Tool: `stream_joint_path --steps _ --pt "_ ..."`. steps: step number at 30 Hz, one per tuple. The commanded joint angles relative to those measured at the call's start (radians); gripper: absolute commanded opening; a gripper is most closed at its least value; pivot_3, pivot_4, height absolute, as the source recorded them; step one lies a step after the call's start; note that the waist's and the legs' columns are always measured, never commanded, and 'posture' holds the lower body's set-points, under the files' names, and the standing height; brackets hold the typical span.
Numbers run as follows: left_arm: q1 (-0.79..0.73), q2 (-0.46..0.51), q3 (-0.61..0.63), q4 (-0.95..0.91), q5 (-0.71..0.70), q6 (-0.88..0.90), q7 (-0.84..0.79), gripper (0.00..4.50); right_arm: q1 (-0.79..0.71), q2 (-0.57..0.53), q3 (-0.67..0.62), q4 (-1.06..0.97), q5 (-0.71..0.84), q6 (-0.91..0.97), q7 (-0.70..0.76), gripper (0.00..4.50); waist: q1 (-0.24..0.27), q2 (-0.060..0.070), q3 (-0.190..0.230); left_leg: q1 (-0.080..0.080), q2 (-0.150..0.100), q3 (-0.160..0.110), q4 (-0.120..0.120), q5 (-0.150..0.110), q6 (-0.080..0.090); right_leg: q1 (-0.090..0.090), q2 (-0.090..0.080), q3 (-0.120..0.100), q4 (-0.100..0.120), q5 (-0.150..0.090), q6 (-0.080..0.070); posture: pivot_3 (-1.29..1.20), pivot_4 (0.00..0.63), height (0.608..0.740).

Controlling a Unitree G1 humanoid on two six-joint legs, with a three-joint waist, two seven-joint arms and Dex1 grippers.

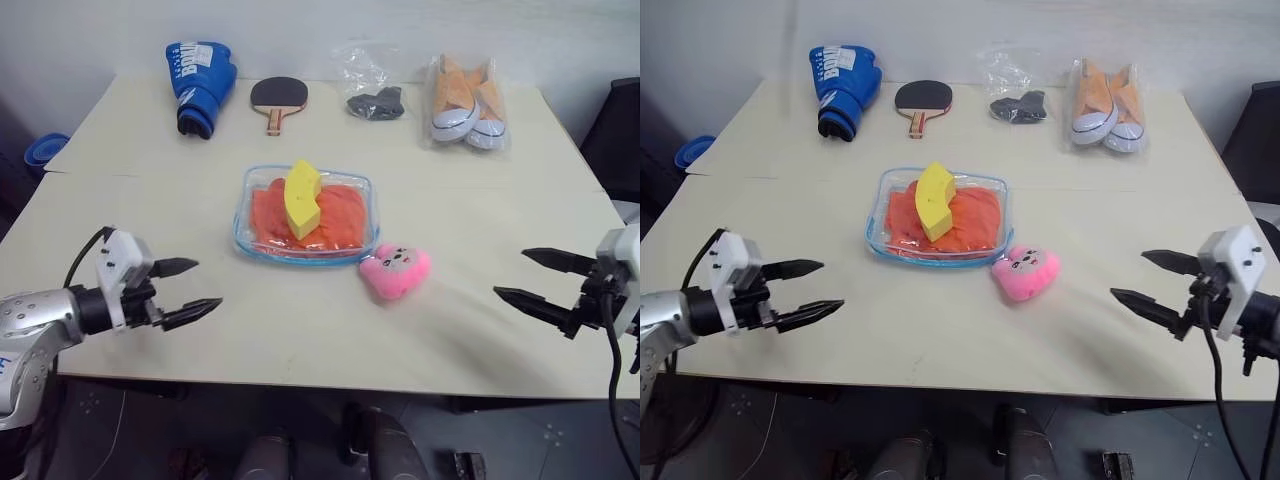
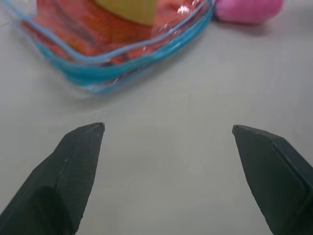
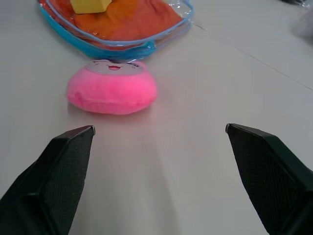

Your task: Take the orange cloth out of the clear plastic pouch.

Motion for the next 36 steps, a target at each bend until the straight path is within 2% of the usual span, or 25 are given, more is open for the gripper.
stream_joint_path --steps 1,4,8,12,16,20,23,25,26,28,36 --pt "-0.034 0.005 0.014 -0.058 -0.07 0.045 0.011 4.45 -0.045 0.029 0.022 -0.107 0.053 0.047 -0.093 4.5 -0.004 0.0 0.0 0.001 0.0 0.0 0.0 0.0 0.0 0.0 0.0 0.0 0.001 0.0 0.0 0.0 0.15 0.74" --pt "-0.02 0.043 0.013 -0.044 -0.068 0.029 -0.048 4.45 -0.121 0.093 0.107 -0.199 0.095 0.116 -0.228 4.5 -0.016 0.0 0.0 0.002 0.0 0.002 0.0 0.001 -0.002 0.0 0.002 0.002 0.002 0.0 -0.001 0.0 0.15 0.74" --pt "-0.009 0.116 0.023 0.054 -0.013 -0.042 -0.132 4.45 -0.321 0.306 0.345 -0.231 0.085 0.188 -0.446 4.5 -0.032 -0.001 -0.001 0.003 0.001 0.001 0.0 0.003 -0.006 -0.001 0.004 0.004 0.004 0.0 -0.004 0.0 0.15 0.74" --pt "-0.083 0.18 0.003 0.151 -0.007 -0.073 -0.207 4.45 -0.515 0.498 0.589 -0.088 -0.079 0.155 -0.554 4.5 -0.03 -0.002 -0.001 0.001 0.002 0.001 0.0 0.005 -0.009 -0.005 0.007 0.006 0.008 0.0 -0.008 0.0 0.15 0.74" --pt "-0.19 0.217 -0.063 0.28 0.039 -0.127 -0.267 4.45 -0.672 0.644 0.699 0.153 -0.211 0.059 -0.591 4.5 -0.027 -0.003 -0.002 -0.004 0.001 0.001 0.0 0.009 -0.011 -0.017 0.007 0.006 0.015 0.0 -0.01 0.0 0.15 0.74" --pt "-0.28 0.213 -0.124 0.379 0.099 -0.193 -0.292 4.45 -0.806 0.758 0.773 0.417 -0.351 -0.057 -0.618 4.5 -0.042 -0.003 -0.002 -0.006 0.001 0.003 0.001 0.009 -0.009 -0.018 0.007 0.005 0.014 0.0 -0.01 0.0 0.15 0.74" --pt "-0.321 0.193 -0.147 0.381 0.102 -0.192 -0.287 4.45 -0.864 0.819 0.774 0.525 -0.39 -0.111 -0.618 4.5 -0.054 -0.004 -0.002 -0.009 0.002 0.002 0.001 0.008 -0.008 -0.019 0.007 0.003 0.013 0.0 -0.01 0.0 0.15 0.74" --pt "-0.33 0.184 -0.155 0.369 0.105 -0.189 -0.282 4.45 -0.885 0.851 0.757 0.546 -0.385 -0.124 -0.605 4.5 -0.056 -0.005 -0.003 -0.016 0.002 0.002 0.001 0.008 -0.008 -0.026 0.005 0.003 0.013 0.0 -0.009 0.0 0.15 0.74" --pt "-0.327 0.181 -0.157 0.36 0.107 -0.189 -0.282 4.45 -0.893 0.866 0.753 0.539 -0.38 -0.125 -0.593 4.5 -0.057 -0.005 -0.003 -0.024 0.001 0.003 0.006 0.008 -0.008 -0.034 0.005 0.003 0.017 0.001 -0.009 0.0 0.15 0.74" --pt "-0.321 0.177 -0.159 0.348 0.109 -0.19 -0.281 4.45 -0.903 0.883 0.754 0.536 -0.384 -0.125 -0.581 4.5 -0.063 -0.005 -0.003 -0.03 0.002 0.002 0.011 0.008 -0.008 -0.038 0.005 0.001 0.018 0.001 -0.009 0.0 0.15 0.74" --pt "-0.329 0.157 -0.173 0.353 0.127 -0.207 -0.271 4.45 -0.919 0.92 0.766 0.58 -0.435 -0.129 -0.577 4.5 -0.067 -0.005 -0.003 -0.028 0.002 0.001 0.015 0.009 -0.008 -0.036 0.004 0.003 0.022 0.003 -0.011 0.0 0.15 0.74"
